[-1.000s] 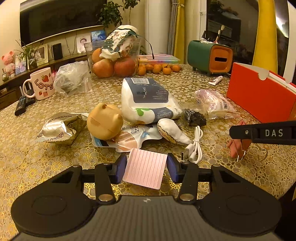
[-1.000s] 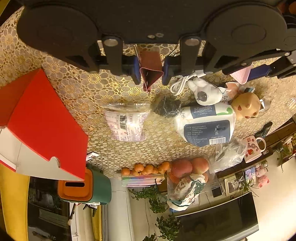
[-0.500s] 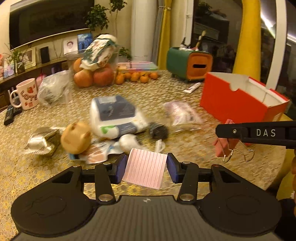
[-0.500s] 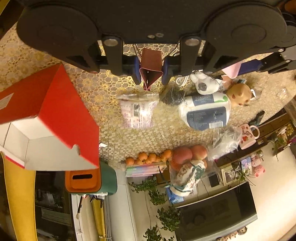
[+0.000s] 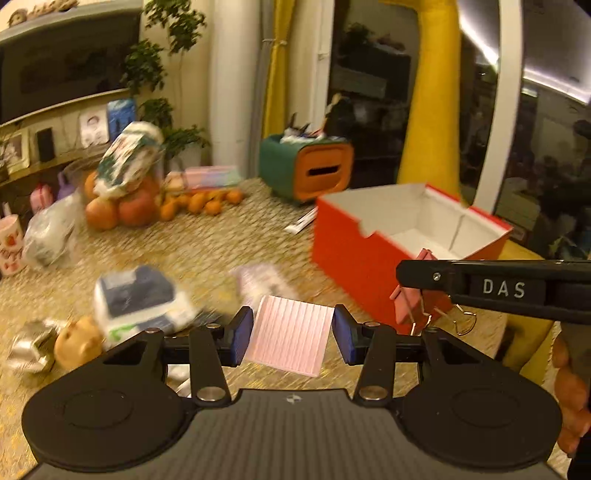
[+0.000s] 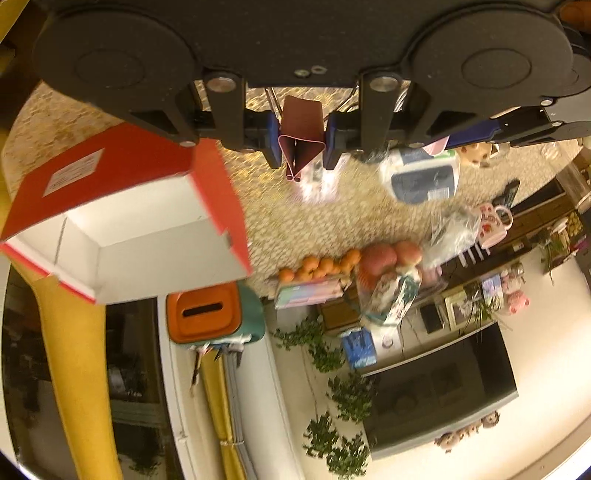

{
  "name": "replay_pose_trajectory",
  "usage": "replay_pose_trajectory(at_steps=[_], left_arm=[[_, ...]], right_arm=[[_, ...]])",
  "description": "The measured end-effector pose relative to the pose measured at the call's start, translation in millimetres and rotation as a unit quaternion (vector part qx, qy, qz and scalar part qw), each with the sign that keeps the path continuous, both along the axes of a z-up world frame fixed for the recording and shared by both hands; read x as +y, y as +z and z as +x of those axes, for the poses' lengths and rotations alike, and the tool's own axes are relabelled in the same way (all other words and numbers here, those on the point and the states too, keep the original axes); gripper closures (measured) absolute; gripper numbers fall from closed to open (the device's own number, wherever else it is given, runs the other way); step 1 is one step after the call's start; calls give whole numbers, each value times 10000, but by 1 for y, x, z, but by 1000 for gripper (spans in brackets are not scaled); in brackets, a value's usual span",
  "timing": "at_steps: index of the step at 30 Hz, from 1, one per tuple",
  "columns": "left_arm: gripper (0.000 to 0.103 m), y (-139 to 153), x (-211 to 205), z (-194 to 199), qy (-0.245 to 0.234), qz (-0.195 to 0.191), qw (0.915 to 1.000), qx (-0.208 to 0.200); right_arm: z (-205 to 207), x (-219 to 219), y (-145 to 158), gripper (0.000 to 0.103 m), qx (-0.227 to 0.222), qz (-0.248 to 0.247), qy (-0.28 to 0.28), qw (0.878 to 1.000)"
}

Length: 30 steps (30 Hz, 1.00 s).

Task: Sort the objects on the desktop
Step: 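Carry the pad with the left tool while the right tool carries the clip into the red box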

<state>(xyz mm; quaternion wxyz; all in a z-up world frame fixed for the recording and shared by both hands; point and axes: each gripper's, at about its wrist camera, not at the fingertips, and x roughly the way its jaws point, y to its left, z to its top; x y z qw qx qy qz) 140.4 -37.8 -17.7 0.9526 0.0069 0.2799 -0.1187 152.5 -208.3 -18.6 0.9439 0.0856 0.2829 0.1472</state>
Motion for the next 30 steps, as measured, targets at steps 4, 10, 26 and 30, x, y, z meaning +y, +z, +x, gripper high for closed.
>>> replay_pose_trajectory(at_steps=[4, 10, 26, 30], left_arm=[[58, 14, -22, 5, -208, 44, 9997, -117], [58, 27, -52, 19, -426, 0, 9991, -88], [58, 38, -133, 71, -949, 191, 9953, -47], [58, 34, -151, 93, -1041, 294, 9941, 91]], right_arm=[[2, -22, 11, 80, -85, 47, -110, 9999], [13, -55, 21, 80, -166, -31, -281, 9995], [50, -123, 24, 80, -260, -383, -509, 9976], [67, -136, 23, 80, -226, -408, -582, 9972]])
